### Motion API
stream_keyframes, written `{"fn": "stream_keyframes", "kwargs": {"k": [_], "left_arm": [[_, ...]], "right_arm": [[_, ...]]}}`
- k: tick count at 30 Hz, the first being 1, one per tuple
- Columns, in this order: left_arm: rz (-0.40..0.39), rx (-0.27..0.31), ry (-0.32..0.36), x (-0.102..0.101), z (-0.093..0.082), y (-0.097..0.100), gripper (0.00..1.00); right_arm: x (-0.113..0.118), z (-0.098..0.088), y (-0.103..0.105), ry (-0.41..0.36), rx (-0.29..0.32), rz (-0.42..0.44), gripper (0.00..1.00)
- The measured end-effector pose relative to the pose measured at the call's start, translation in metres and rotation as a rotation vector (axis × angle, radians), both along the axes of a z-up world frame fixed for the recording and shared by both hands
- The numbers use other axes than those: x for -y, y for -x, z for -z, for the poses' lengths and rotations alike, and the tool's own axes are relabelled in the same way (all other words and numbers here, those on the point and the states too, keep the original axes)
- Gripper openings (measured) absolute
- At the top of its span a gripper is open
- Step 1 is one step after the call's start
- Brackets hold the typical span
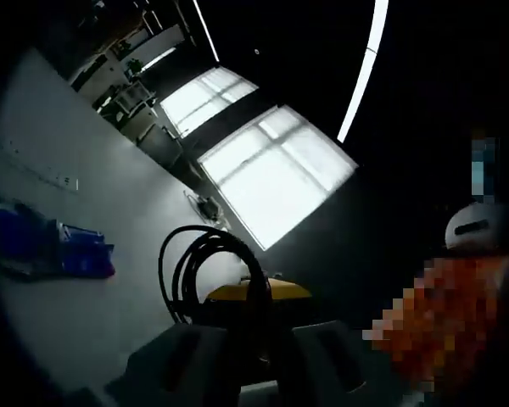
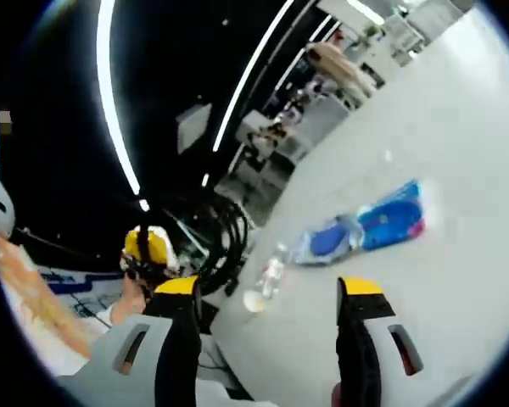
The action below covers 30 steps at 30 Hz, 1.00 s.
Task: Arrange the tabletop items into an orderly group along one side of the table until the central work area is clear of visible clutter.
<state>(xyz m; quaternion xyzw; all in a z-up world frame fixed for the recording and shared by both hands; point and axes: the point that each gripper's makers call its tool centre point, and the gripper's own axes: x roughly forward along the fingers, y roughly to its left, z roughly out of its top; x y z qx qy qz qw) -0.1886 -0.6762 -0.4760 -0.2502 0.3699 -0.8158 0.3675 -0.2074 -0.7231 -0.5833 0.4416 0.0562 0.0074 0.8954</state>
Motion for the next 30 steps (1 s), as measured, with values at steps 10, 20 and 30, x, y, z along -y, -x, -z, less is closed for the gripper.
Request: {"fn": "stream_keyframes", "kwargs": {"k": [10, 20, 30], "left_arm": [[0.088, -0.085, 0.061, -0.006, -0.015, 0.014, 0.01], [0.087, -0.088, 0.037, -0.008, -0.003, 0.011, 0.01], [-0.066, -0.017, -0.084, -0.002, 0.031, -0.023, 0.04]], "right_arm": [[-0.020, -0.039, -0.022, -0.147, 0.223, -0.109, 0.68], [-0.022, -0.050, -0.022, -0.267, 0.355, -0.075, 0.25], [-0.020, -0.021, -0.011, -0.304, 0.206, -0.061, 0.05]]}}
